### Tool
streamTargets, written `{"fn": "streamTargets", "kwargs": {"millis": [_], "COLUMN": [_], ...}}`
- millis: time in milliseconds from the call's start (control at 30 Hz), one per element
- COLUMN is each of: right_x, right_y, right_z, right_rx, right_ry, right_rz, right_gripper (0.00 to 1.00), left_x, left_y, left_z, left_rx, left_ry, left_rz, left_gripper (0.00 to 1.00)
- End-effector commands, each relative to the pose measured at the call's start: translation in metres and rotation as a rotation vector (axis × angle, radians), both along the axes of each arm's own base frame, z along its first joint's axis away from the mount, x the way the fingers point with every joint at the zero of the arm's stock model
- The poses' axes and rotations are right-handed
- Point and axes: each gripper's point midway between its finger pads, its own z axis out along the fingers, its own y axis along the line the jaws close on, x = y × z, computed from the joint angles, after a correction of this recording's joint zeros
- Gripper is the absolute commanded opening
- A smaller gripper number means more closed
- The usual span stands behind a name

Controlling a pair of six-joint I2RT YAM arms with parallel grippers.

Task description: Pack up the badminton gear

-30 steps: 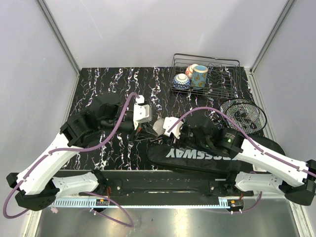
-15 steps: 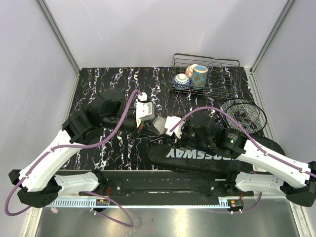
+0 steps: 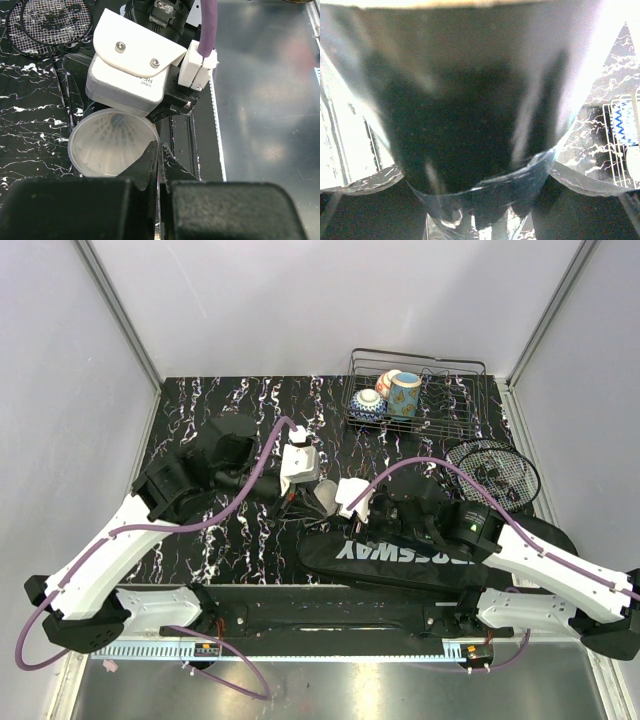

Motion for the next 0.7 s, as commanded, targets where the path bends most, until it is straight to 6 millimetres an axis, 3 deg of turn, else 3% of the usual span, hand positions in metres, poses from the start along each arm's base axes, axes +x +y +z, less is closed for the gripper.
{"fn": "streamTargets", "kwargs": {"millis": [0, 333, 667], "right_x": [0.001, -0.013, -0.015], "right_y": [0.009, 0.009, 0.005], "right_z": [0.042, 0.05, 0.037], "right_rx": [0.136, 0.184, 0.09], "right_ry": [-0.069, -0.069, -0.109], "right_rz": [0.018, 0.083, 0.091], "right_gripper": [0.32, 0.32, 0.32], "left_x": [-0.011, -0.027, -0.035], "left_y": [-0.003, -0.005, -0.002], "left_z": [0.013, -0.001, -0.021], "left_rx": [-0.039, 0.028, 0.12], "left_ry": [-0.004, 0.118, 0.263], "left_rz": [-0.069, -0.187, -0.191], "left_gripper": [0.0, 0.0, 0.0]}}
